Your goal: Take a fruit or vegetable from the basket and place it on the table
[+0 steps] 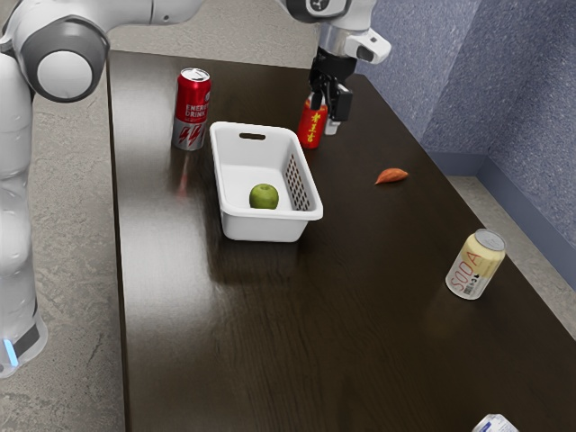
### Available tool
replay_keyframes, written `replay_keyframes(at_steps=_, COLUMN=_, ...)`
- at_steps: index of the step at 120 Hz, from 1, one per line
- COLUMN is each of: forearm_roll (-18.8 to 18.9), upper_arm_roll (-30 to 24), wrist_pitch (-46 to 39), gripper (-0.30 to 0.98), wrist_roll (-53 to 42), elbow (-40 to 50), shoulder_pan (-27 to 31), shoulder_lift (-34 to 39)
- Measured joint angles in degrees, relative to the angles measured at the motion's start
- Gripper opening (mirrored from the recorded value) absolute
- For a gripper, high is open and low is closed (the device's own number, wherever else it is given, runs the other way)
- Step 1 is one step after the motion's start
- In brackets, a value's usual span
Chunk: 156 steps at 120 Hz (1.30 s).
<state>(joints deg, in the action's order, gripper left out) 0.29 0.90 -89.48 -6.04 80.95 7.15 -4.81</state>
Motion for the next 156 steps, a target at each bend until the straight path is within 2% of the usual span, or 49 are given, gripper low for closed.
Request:
replay_keyframes(at_steps=37, forearm_roll=-0.46, upper_arm_roll=0.44, wrist_pitch=-0.03, gripper=0.69, wrist_roll=-0.34, elbow=-0.05, shoulder_pan=0.03, shoulder_lift=-0.23)
replay_keyframes(at_steps=46, forearm_roll=-2.37, upper_arm_roll=3.59, wrist_pitch=0.3, gripper=0.68, wrist_roll=-0.42, elbow=-0.01, shoulder_pan=-1.44, shoulder_lift=-0.3)
replay_keyframes(at_steps=53, forearm_roll=-3.11, upper_arm_roll=4.33, wrist_pitch=0.57, gripper=0.69, wrist_roll=-0.45, elbow=-0.16, shoulder_pan=0.09, shoulder_lift=0.03)
replay_keyframes(at_steps=63, forearm_roll=0.01, upper_arm_roll=0.63, wrist_pitch=0.91, gripper=0.69, wrist_roll=-0.46, elbow=-1.06, shoulder_pan=3.35, shoulder_lift=2.93)
replay_keyframes(at_steps=77, forearm_roll=2.86, upper_arm_roll=-1.14, wrist_pitch=0.88, gripper=0.69, wrist_roll=-0.45, elbow=-0.77, shoulder_pan=2.09, shoulder_lift=2.16)
replay_keyframes(at_steps=104, forearm_roll=2.55, upper_arm_roll=-1.4, wrist_pitch=0.27, gripper=0.69, wrist_roll=-0.38, elbow=1.38, shoulder_pan=-1.57, shoulder_lift=0.7)
replay_keyframes(at_steps=113, forearm_roll=2.03, upper_arm_roll=-1.33, wrist_pitch=-0.21, gripper=0.69, wrist_roll=-0.15, elbow=6.05, shoulder_pan=-0.94, shoulder_lift=2.84)
replay_keyframes(at_steps=122, forearm_roll=1.82, upper_arm_roll=-1.1, wrist_pitch=-1.67, gripper=0.69, wrist_roll=0.2, elbow=18.37, shoulder_pan=-0.28, shoulder_lift=13.1)
replay_keyframes(at_steps=129, forearm_roll=1.81, upper_arm_roll=-1.02, wrist_pitch=-2.67, gripper=0.69, wrist_roll=0.45, elbow=23.21, shoulder_pan=-0.14, shoulder_lift=17.32)
replay_keyframes(at_steps=156, forearm_roll=2.57, upper_arm_roll=2.57, wrist_pitch=-6.04, gripper=0.69, wrist_roll=1.07, elbow=25.58, shoulder_pan=0.05, shoulder_lift=17.46)
